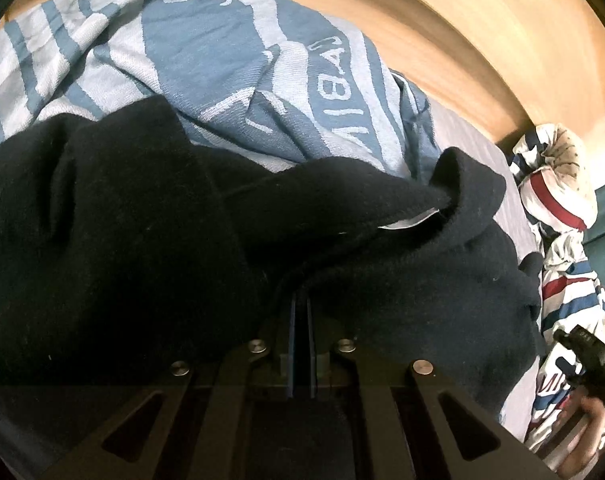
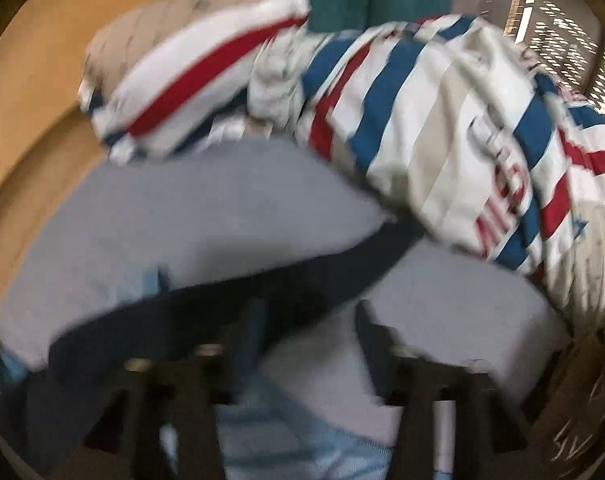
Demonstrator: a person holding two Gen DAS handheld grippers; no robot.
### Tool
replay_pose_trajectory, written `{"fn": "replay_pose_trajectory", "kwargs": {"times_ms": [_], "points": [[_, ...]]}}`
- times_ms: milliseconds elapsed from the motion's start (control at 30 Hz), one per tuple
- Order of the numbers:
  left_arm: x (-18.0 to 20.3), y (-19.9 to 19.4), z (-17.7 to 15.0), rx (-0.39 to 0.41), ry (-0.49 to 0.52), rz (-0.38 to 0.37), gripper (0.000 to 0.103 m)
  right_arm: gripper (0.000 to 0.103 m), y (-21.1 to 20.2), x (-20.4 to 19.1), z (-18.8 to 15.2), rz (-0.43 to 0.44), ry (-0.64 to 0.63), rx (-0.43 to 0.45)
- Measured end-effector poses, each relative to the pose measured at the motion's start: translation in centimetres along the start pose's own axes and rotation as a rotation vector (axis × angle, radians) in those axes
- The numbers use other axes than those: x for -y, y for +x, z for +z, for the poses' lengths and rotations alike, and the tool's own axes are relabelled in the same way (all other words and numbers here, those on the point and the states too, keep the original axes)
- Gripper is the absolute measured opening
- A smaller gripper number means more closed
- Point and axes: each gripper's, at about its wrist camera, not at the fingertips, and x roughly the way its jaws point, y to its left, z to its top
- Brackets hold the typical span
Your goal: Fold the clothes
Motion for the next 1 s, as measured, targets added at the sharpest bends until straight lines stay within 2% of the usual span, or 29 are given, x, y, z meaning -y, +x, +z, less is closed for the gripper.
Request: {"fn": "replay_pose_trajectory", "kwargs": {"times_ms": [67, 100, 167, 200, 267, 300, 367, 467, 567, 767, 900, 933, 1000], "points": [[0.1, -0.6, 0.1, 0.000, -0.012, -0.019, 0.005, 0.058, -0.1, -1.7, -0.5, 0.028, -0.088, -0.003], [-0.1, -0.9, 0.0, 0.004, -0.028, -0.041, 0.005, 0.058, -1.2, -3.1, -1.1, 0.061, -0.171, 0.038], [-0.8, -1.8, -0.4, 0.032, -0.083, -0.105, 0.006, 0.059, -4.3, -7.2, -3.7, 0.147, -0.407, 0.179], [-1.1, -2.3, -0.7, 0.053, -0.103, -0.126, 0.006, 0.062, -6.0, -9.3, -5.2, 0.176, -0.540, 0.264], [-1.4, -3.3, -1.3, 0.075, -0.111, -0.135, 0.006, 0.066, -8.8, -12.5, -8.9, 0.208, -0.753, 0.414], [-1.4, -3.8, -1.6, 0.079, -0.105, -0.130, 0.006, 0.068, -9.9, -13.7, -10.8, 0.220, -0.836, 0.469], [-1.5, -4.5, -2.0, 0.075, -0.094, -0.120, 0.006, 0.069, -11.9, -15.5, -13.9, 0.255, -0.957, 0.505], [-2.1, -5.3, -2.4, 0.078, -0.096, -0.107, 0.006, 0.069, -15.4, -16.5, -18.0, 0.287, -1.050, 0.513], [-3.3, -6.0, -2.9, 0.089, -0.110, -0.089, 0.006, 0.070, -17.8, -16.6, -20.7, 0.299, -1.112, 0.536], [-4.6, -7.3, -4.3, 0.075, -0.132, -0.095, 0.006, 0.073, -20.3, -16.0, -23.6, 0.312, -1.157, 0.567], [-5.4, -9.1, -5.5, 0.072, -0.146, -0.098, 0.006, 0.073, -21.7, -15.8, -24.8, 0.308, -1.167, 0.549], [-5.6, -9.7, -5.8, 0.073, -0.150, -0.101, 0.010, 0.073, -22.2, -15.6, -24.9, 0.308, -1.161, 0.539], [-6.0, -11.2, -6.7, 0.073, -0.156, -0.122, 0.036, 0.073, -23.2, -15.0, -25.2, 0.308, -1.149, 0.516]]}}
